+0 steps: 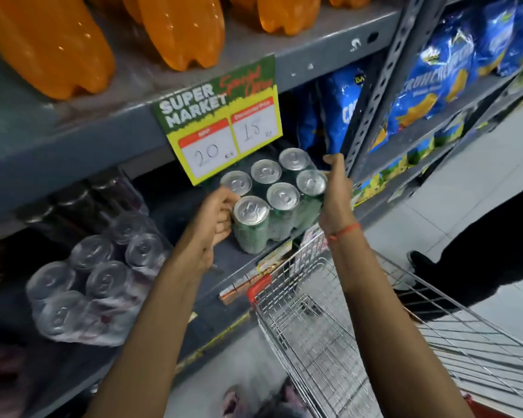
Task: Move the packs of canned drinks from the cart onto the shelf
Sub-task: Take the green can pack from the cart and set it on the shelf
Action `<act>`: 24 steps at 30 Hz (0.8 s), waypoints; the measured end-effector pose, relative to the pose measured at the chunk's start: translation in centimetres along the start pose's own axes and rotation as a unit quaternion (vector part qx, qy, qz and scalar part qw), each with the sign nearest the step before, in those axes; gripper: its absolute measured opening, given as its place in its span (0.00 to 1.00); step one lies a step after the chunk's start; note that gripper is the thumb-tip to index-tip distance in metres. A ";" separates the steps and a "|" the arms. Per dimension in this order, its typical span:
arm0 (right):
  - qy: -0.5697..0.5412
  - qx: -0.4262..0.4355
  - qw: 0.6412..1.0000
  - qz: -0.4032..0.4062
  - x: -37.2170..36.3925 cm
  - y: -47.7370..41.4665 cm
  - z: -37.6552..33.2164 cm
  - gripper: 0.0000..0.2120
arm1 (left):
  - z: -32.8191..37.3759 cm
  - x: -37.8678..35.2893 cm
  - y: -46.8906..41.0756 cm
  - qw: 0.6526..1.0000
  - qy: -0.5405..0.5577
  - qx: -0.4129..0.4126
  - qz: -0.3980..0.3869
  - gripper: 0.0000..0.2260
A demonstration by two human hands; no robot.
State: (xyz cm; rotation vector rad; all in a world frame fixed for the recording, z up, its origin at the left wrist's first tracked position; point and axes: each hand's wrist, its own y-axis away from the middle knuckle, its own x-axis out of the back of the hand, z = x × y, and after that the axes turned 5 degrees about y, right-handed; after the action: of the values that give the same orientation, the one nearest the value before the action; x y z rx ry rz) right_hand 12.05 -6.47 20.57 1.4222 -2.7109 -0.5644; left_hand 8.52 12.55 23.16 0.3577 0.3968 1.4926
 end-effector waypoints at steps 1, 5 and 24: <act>0.014 -0.007 1.000 -0.014 -0.8 -0.7 0.2 0.13 | -0.4 0.3 -0.6 1.000 0.012 -0.001 0.006 0.08; 0.028 -0.022 0.998 -0.050 -3.2 -3.7 0.9 0.12 | -1.7 0.6 -2.3 0.999 0.051 -0.008 0.014 0.08; 0.076 -0.043 0.987 -0.134 1.5 -5.6 11.1 0.31 | -11.4 -2.8 -5.5 0.931 -0.276 -0.153 0.182 0.23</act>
State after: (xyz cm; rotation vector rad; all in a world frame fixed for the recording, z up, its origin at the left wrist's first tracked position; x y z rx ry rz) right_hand 13.51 -7.25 8.16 1.7417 -2.3664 -0.5512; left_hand 7.98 9.36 10.55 0.6007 -0.3700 1.7011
